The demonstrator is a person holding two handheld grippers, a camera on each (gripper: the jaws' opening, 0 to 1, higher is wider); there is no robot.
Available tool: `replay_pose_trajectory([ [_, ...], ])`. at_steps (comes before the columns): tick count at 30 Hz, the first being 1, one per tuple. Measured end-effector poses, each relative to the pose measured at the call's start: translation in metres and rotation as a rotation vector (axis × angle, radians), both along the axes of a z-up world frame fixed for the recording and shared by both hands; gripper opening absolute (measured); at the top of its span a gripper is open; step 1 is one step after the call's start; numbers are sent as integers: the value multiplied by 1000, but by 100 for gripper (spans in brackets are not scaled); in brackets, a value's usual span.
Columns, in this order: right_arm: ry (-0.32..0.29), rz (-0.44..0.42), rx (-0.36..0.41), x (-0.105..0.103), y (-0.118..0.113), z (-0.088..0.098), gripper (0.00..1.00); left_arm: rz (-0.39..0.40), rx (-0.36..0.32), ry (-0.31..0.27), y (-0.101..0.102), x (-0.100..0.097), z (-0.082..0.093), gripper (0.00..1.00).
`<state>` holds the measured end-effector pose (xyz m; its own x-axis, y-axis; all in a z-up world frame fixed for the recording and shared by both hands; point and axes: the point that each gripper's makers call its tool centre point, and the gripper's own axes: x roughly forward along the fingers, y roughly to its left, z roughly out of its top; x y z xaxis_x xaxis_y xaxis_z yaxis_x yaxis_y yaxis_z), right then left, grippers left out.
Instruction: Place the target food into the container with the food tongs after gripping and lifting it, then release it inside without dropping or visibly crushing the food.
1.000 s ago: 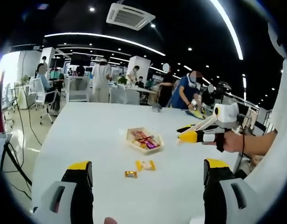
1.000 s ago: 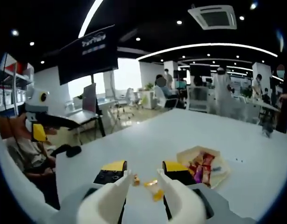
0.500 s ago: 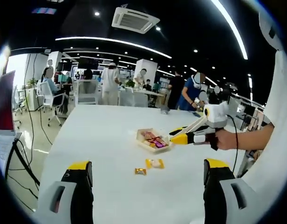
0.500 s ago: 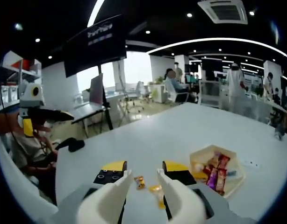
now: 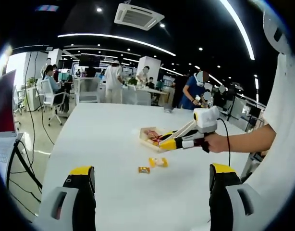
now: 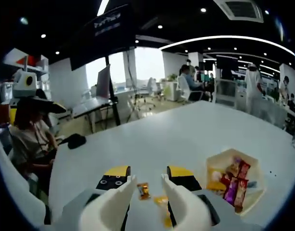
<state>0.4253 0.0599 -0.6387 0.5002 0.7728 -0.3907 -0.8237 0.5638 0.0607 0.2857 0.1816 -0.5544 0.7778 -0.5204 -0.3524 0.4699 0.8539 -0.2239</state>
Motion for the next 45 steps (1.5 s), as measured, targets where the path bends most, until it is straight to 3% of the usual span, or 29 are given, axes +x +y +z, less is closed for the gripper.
replay_pose_trajectory([
  [7, 37, 38, -17, 1, 20, -28, 29, 33, 8, 36, 16, -6, -13, 99],
  [10, 39, 41, -17, 1, 21, -30, 29, 35, 9, 38, 17, -6, -13, 99],
  [13, 59, 79, -48, 0, 29, -50, 29, 68, 6, 48, 26, -8, -16, 99],
  [24, 85, 127, -97, 2, 41, -84, 29, 96, 1, 62, 40, -2, -21, 99],
  [34, 28, 183, -142, -2, 43, -96, 27, 103, -10, 70, 44, 3, -25, 99],
  [37, 39, 165, -116, 0, 40, -96, 26, 109, -23, 69, 45, 7, -24, 99],
  [39, 5, 166, -111, 1, 39, -95, 24, 112, -30, 63, 45, 10, -22, 99],
  [45, 30, 121, -124, 7, 39, -95, 21, 101, -24, 58, 43, 14, -20, 99],
])
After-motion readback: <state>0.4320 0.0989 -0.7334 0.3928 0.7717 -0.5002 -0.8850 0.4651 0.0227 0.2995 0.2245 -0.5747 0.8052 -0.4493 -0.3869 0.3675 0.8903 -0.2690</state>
